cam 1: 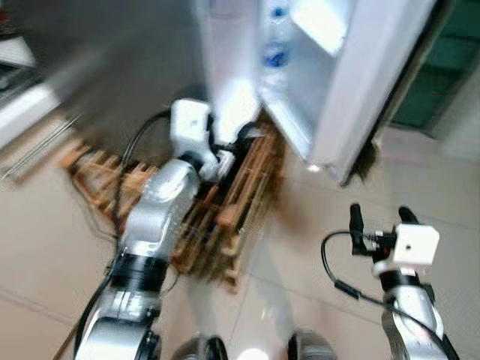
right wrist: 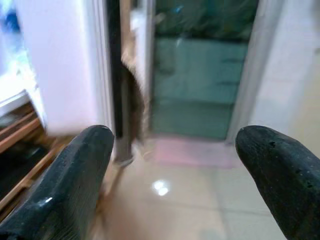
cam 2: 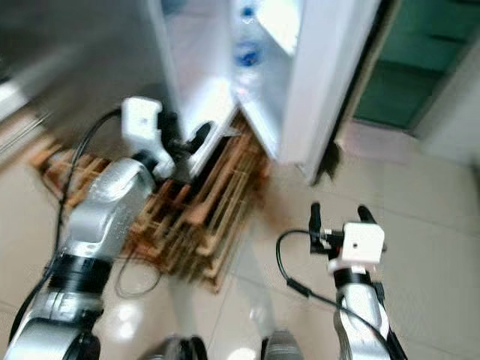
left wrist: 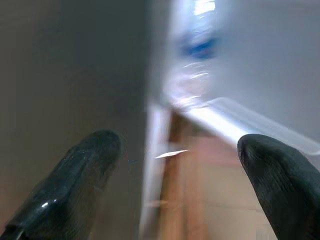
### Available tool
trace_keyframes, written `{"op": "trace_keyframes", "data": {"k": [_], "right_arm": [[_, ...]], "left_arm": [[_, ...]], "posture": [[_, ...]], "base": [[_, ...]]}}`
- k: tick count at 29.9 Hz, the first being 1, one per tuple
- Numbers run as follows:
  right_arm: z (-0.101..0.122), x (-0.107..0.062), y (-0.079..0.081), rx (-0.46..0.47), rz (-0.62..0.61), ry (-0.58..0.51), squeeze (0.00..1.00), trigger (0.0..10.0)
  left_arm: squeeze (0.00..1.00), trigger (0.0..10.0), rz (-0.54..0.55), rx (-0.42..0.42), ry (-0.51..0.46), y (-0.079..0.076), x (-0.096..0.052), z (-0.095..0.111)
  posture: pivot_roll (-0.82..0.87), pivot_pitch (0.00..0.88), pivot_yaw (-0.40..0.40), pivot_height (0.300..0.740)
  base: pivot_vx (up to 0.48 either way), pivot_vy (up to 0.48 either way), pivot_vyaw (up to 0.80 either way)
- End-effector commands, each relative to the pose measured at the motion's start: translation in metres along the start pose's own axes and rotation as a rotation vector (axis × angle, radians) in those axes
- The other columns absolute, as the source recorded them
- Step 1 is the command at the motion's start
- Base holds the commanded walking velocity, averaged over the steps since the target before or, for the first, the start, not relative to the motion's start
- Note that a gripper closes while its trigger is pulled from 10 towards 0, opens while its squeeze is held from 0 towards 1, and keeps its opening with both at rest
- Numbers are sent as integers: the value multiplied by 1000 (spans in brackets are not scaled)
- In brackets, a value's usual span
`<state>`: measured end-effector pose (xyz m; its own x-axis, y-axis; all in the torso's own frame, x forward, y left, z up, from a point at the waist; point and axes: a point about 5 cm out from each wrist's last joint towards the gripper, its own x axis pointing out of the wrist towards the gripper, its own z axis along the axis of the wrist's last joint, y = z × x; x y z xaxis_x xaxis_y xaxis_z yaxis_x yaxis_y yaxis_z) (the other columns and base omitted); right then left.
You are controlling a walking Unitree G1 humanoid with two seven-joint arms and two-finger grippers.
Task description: Restocking fridge
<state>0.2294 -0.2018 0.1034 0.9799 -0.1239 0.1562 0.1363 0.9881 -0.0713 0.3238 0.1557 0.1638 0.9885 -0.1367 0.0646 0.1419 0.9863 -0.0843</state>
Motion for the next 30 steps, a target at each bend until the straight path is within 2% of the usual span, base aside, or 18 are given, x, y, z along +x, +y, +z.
{"op": "trace_keyframes", "data": {"k": [1,4,8,10,12,13,14,15,16,19,26,30], "right_arm": [[12,9,4,8,22,-41,0,10000],[12,11,4,2,34,-37,0,10000],[5,10,-3,-14,24,-11,0,10000],[2,11,-9,-17,-11,10,0,10000],[0,13,-13,-15,-39,24,0,10000],[1,15,-13,-12,-39,25,0,10000],[4,23,-11,-11,-24,12,0,10000],[4,23,-11,-11,-24,12,0,10000],[9,35,-7,-2,5,-7,0,10000],[16,52,-1,11,51,-30,0,10000],[27,81,4,32,117,-40,0,10000],[31,89,20,84,235,-26,0,10000]], "left_arm": [[0,10000,67,67,-87,12,-11,12],[0,10000,47,95,-75,10,-22,1],[0,10000,26,199,-61,13,-42,-12],[0,10000,46,268,-37,19,-52,-20],[0,10000,110,290,16,26,-56,-30],[0,10000,124,290,33,25,-56,-32],[0,10000,115,283,8,18,-51,-29],[0,10000,115,283,8,18,-51,-29],[0,10000,103,280,-23,8,-44,-23],[0,10000,98,231,-40,1,-39,-20],[0,10000,124,178,-55,-3,-38,-18],[0,10000,140,174,-51,-4,-40,-18]], "posture": [[-42,97,57,710],[-38,95,50,710],[-27,89,35,710],[-24,86,33,710],[-23,81,32,710],[-24,80,33,710],[-25,74,34,710],[-25,74,34,710],[-29,68,38,710],[-37,61,43,710],[-31,57,35,710],[-25,58,33,710]], "base": [[0,0,0],[0,0,0],[0,0,0],[0,0,0],[0,0,0],[0,0,0],[0,0,0],[0,0,0],[0,0,0],[0,-262,0],[0,-480,0],[0,-469,0]]}}
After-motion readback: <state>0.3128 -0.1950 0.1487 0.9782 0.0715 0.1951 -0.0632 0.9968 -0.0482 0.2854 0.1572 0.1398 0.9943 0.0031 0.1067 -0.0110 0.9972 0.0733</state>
